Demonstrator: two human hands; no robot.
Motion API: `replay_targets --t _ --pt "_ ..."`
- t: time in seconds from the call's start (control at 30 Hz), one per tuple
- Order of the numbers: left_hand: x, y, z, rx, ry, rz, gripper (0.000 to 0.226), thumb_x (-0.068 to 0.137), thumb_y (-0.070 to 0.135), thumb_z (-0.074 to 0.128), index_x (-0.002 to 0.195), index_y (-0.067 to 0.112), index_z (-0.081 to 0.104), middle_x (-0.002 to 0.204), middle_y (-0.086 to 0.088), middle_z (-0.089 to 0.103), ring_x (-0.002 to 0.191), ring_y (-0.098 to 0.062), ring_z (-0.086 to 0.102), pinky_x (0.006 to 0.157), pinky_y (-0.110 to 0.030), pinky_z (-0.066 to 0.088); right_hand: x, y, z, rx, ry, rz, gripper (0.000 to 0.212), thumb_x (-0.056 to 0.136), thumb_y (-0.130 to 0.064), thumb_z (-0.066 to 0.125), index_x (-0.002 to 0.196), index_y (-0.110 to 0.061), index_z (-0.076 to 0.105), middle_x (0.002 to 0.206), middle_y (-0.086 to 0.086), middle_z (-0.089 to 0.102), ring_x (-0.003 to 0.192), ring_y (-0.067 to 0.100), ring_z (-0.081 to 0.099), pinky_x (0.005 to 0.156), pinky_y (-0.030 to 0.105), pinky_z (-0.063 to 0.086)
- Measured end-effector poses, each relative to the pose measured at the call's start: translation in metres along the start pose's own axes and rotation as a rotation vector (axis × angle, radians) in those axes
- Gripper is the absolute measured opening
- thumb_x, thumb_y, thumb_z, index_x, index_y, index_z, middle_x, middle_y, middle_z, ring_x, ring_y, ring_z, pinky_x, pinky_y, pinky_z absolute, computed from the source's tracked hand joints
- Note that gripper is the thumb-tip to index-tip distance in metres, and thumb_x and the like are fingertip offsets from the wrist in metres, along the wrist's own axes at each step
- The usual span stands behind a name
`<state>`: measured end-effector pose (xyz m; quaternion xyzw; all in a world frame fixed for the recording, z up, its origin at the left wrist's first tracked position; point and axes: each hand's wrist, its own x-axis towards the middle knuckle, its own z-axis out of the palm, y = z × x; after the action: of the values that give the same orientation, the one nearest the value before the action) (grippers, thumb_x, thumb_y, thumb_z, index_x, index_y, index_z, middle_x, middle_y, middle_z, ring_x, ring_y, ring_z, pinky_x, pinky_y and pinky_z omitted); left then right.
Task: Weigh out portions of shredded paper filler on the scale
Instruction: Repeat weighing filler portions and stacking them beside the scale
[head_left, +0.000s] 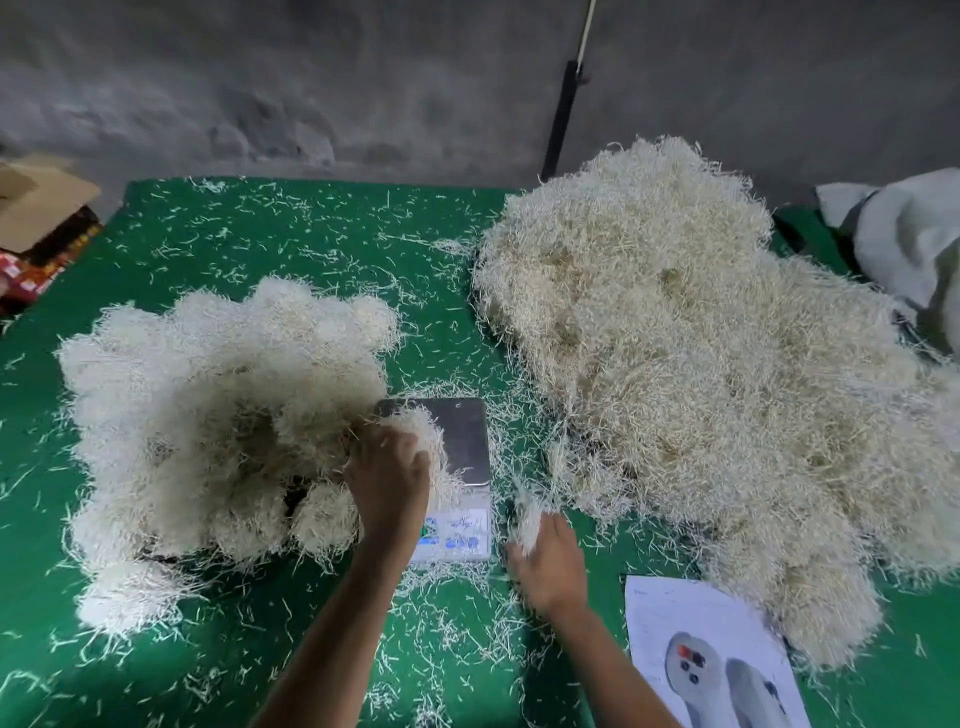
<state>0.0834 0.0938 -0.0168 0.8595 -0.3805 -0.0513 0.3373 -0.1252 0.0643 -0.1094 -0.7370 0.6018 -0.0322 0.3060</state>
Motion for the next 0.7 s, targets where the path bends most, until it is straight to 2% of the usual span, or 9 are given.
replay_targets --t 0.1,0.2,0.3,0.37,0.43,0.5,0.57,0.63,0.7 --pt "0.009 0.010 -0.010 -0.139 -0.126 -0.034 0.036 0.093 0.008 0.065 0.128 0.005 0.064 0.137 -0.012 0.060 0.127 -0.025 0.052 0.109 -0.037 0.038 -0.021 0.015 0.021 -0.011 -0.035 -0.032 0.046 0.093 -0.042 0.068 0.127 -0.021 0.044 0.119 -0.011 0.048 0.104 0.003 0.051 0.106 0.030 0.051" --pt "0.011 0.019 -0.027 -0.284 -0.180 0.010 0.049 0.094 0.001 0.058 0.143 0.005 0.054 0.145 -0.012 0.055 0.130 -0.020 0.053 0.103 -0.026 0.041 -0.034 0.015 0.029 0.066 -0.059 -0.014 0.050 0.090 -0.029 0.073 0.127 -0.024 0.041 0.127 -0.008 0.049 0.087 0.007 0.064 0.086 0.022 0.057" --pt "0.006 0.017 -0.046 -0.234 -0.147 0.144 0.040 0.095 -0.007 0.052 0.133 0.000 0.062 0.131 -0.017 0.066 0.118 -0.021 0.065 0.097 -0.022 0.048 -0.042 0.010 0.029 0.090 -0.051 0.009 0.057 0.089 -0.023 0.074 0.135 -0.023 0.040 0.137 -0.006 0.046 0.080 0.005 0.061 0.071 0.009 0.047" --pt "-0.007 0.015 -0.058 -0.185 -0.120 0.219 0.034 0.095 -0.005 0.050 0.120 0.005 0.071 0.115 -0.011 0.074 0.102 -0.016 0.072 0.089 -0.022 0.054 -0.048 0.007 0.029 0.070 -0.027 0.030 0.059 0.089 -0.016 0.075 0.138 -0.018 0.043 0.141 -0.005 0.045 0.075 0.006 0.055 0.063 0.005 0.043" --pt "-0.024 0.008 -0.067 -0.168 -0.105 0.188 0.028 0.095 0.005 0.053 0.108 0.014 0.075 0.103 0.003 0.076 0.087 -0.002 0.070 0.081 -0.015 0.053 -0.056 0.003 0.029 0.027 0.016 0.045 0.057 0.088 -0.012 0.074 0.139 -0.015 0.047 0.139 -0.002 0.049 0.086 0.008 0.057 0.077 0.006 0.045" --pt "-0.043 -0.003 -0.068 -0.209 -0.111 0.137 0.026 0.095 0.008 0.052 0.102 0.016 0.076 0.092 0.006 0.076 0.068 0.007 0.066 0.065 -0.004 0.045 -0.065 0.001 0.033 -0.018 0.058 0.028 0.056 0.089 -0.010 0.073 0.139 -0.013 0.049 0.139 -0.001 0.049 0.108 0.009 0.057 0.097 0.011 0.042" --pt "-0.062 -0.017 -0.064 -0.259 -0.135 0.075 0.026 0.098 0.010 0.051 0.101 0.013 0.076 0.089 0.001 0.077 0.063 0.002 0.066 0.057 -0.012 0.050 -0.072 0.000 0.037 -0.047 0.078 0.004 0.053 0.090 -0.008 0.070 0.139 -0.012 0.051 0.142 0.000 0.049 0.113 0.007 0.053 0.103 0.013 0.039" --pt "-0.076 -0.034 -0.058 -0.302 -0.157 -0.032 0.020 0.099 0.010 0.055 0.098 0.012 0.075 0.084 0.000 0.076 0.068 -0.010 0.069 0.062 -0.029 0.058 -0.079 0.001 0.041 -0.053 0.076 -0.012 0.053 0.091 -0.007 0.068 0.140 -0.011 0.050 0.147 0.003 0.046 0.123 0.010 0.052 0.110 0.015 0.032" --pt "-0.090 -0.052 -0.048 -0.334 -0.190 -0.150 0.015 0.097 0.011 0.059 0.097 0.011 0.074 0.078 0.005 0.072 0.061 0.000 0.063 0.055 -0.027 0.054 -0.085 0.006 0.046 -0.073 0.084 -0.039 0.054 0.092 -0.011 0.069 0.142 -0.010 0.049 0.151 0.003 0.044 0.138 0.015 0.045 0.114 0.016 0.020"
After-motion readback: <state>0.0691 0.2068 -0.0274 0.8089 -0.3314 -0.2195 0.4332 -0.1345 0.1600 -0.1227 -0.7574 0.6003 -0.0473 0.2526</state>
